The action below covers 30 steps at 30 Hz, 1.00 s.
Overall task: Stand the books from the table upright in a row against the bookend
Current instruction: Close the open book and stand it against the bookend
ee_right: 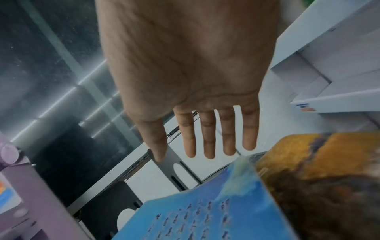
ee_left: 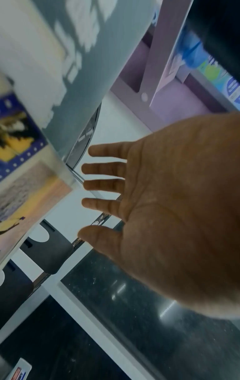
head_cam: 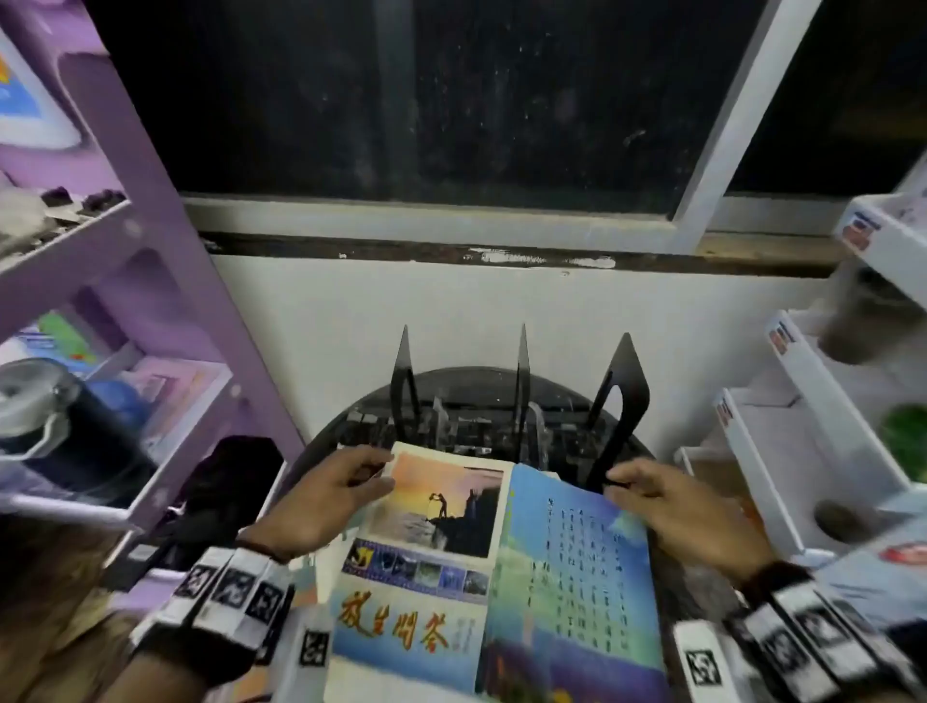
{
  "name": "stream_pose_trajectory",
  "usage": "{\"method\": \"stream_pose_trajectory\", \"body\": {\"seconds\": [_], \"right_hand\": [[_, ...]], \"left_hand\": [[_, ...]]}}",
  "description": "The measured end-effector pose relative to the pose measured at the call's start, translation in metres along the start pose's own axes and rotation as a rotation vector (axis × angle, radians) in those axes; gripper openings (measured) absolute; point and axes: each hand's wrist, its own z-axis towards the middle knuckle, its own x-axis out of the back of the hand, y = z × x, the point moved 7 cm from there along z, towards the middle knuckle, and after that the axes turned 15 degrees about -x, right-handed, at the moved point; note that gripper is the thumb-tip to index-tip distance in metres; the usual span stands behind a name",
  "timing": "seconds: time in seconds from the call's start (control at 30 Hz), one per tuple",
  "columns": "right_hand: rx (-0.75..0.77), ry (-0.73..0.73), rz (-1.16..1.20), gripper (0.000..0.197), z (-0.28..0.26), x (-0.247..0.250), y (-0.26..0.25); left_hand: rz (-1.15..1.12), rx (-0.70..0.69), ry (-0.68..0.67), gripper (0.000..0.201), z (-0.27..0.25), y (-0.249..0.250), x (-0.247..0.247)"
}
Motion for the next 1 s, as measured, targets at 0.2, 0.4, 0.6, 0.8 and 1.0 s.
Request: {"method": "stream_pose_trajectory", "body": {"seconds": [0.2,0.4,0.6,0.8,1.0], "right_hand": [[-0.005,-0.144,-0.238,0.027,0.029,-0.035,-0.006],[0.070,-0.118,-0.449,0.041,0.030,-0.040,-0.013],[0.137,-0.018,-0.491,0.042,0.023,-0.040,-0.013],[0.122,-0.109,-0.359,0.052,0.019,-0.040,-0.005],[0.150,-0.065,-0.276,0.049,0.009,-0.034,-0.008]], "left_hand": [[0.134,0.105,-0.195,0.026,0.027,-0.020,-0.014],[0.189,0.061,-0.199,0.044,0.041,-0.024,-0.022],[0.294,-0.044,-0.113,0.039,0.041,-0.009,-0.026],[0.303,-0.134,-0.011,0.031,0.031,0.010,-0.021],[0.180,-0.244,0.111,0.024,0.022,0.038,-0.014]]}}
